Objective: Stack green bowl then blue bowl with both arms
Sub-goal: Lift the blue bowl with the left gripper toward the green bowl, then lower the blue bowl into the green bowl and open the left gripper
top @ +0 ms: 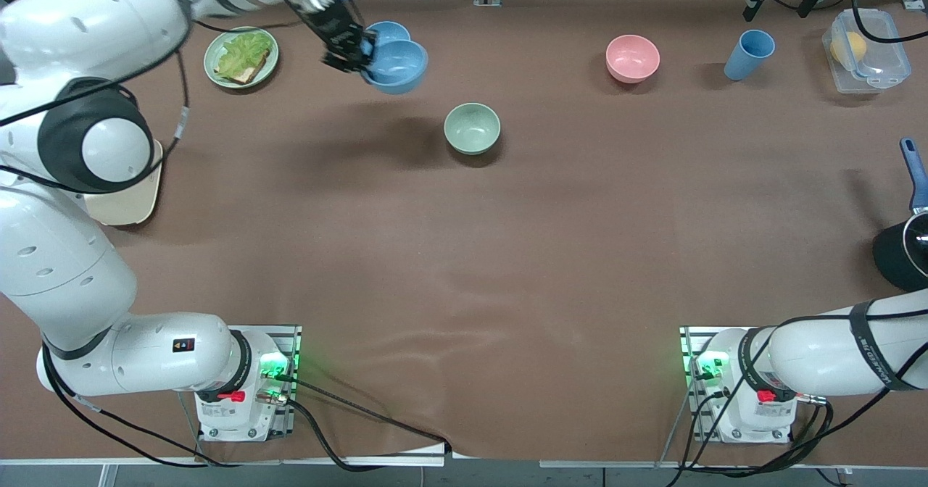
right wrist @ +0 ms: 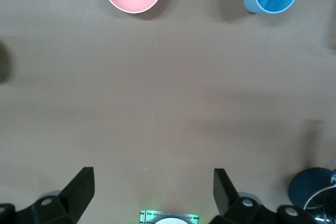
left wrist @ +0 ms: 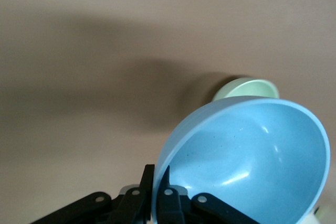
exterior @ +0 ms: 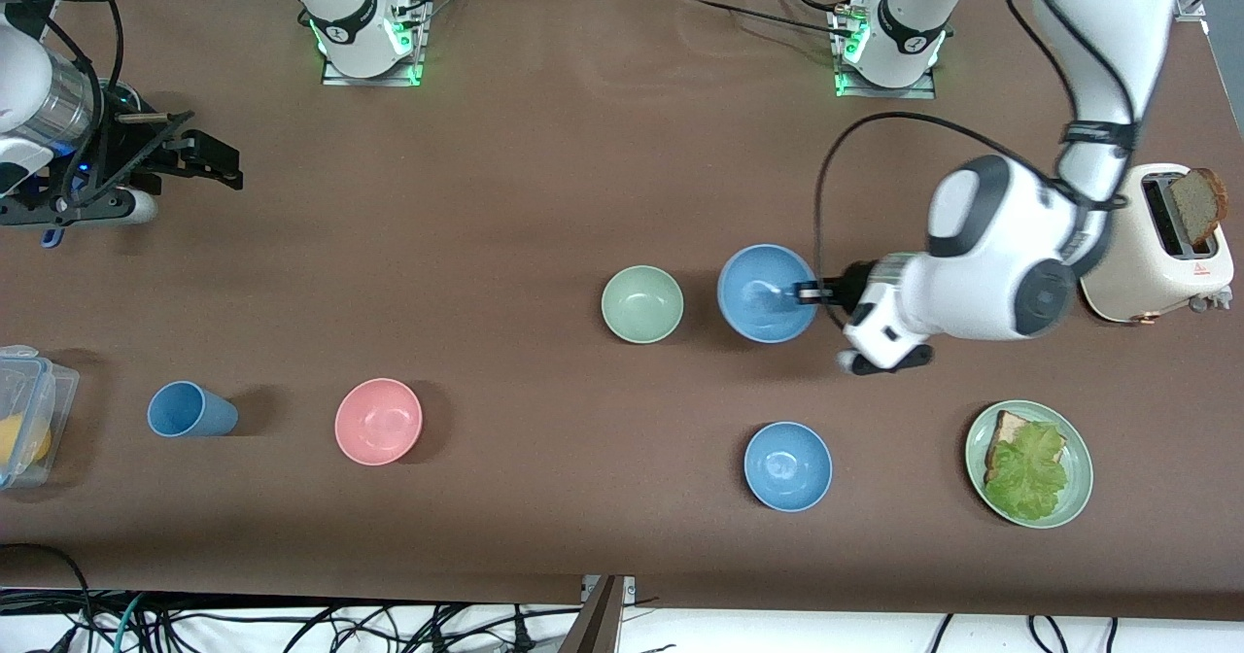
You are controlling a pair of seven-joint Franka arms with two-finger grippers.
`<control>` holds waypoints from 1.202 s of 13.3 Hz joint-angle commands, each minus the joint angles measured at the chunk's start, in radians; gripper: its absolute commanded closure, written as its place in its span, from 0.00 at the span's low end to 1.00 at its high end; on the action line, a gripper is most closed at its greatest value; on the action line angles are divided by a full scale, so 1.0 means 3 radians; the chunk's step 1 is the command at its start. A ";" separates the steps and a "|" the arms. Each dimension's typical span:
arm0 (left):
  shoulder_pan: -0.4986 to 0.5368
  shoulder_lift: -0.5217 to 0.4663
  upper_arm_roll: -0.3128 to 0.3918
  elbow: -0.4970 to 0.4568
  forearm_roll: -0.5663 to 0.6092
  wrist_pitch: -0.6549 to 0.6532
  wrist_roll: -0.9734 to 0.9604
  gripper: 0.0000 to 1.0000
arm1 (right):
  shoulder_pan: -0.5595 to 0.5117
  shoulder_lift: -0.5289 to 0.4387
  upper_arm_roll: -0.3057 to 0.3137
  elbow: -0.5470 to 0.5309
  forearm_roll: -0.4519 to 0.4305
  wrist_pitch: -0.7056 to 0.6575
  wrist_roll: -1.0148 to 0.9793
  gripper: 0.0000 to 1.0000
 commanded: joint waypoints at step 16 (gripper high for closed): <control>-0.0749 0.0123 0.0164 -0.0130 0.0366 0.0710 -0.0892 0.00 | -0.0115 0.0065 0.0010 0.0090 -0.0002 -0.0046 -0.0086 0.00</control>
